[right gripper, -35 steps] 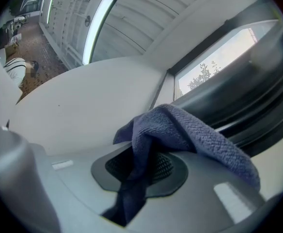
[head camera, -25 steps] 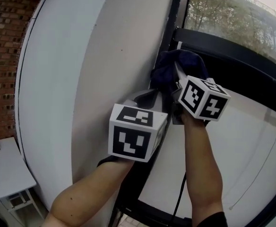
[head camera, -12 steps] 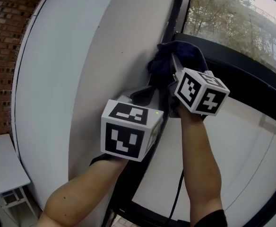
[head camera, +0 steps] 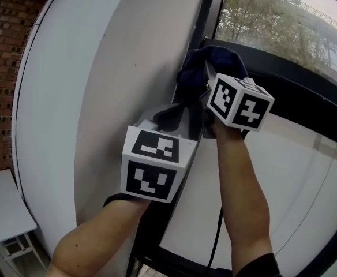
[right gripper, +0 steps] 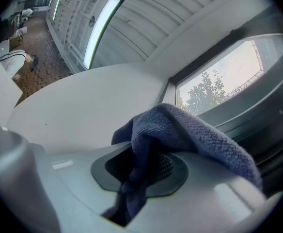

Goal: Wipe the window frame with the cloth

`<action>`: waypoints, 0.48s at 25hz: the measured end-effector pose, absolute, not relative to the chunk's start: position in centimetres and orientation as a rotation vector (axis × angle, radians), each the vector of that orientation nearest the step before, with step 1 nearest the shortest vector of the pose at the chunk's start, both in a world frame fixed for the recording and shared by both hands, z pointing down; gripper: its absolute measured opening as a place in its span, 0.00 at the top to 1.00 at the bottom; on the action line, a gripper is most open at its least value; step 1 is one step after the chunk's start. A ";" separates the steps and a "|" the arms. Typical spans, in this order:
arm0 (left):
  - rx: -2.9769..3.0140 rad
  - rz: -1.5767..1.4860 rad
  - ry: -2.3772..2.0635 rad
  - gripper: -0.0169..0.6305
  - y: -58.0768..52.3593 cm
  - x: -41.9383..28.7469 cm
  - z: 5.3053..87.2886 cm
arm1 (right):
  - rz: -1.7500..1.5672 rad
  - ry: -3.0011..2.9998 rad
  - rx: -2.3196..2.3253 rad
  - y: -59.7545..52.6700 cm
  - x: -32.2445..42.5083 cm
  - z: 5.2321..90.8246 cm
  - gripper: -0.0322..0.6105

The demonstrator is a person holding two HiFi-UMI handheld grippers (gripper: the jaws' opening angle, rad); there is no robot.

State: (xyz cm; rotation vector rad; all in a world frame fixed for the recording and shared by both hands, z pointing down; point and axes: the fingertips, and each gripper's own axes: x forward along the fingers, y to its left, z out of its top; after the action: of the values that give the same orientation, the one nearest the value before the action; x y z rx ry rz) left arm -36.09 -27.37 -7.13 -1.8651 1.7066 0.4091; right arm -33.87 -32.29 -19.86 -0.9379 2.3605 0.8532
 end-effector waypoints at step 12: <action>-1.905 0.376 1.686 0.98 -24.0 -34.1 -5.0 | 0.820 2.304 -1.027 -31.6 -27.5 -20.0 0.85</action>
State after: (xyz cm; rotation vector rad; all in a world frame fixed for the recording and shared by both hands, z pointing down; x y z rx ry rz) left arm -34.08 -24.00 -5.04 -1.9052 1.6863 0.3761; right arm -27.49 -31.60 -19.98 -1.0274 2.3042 0.8202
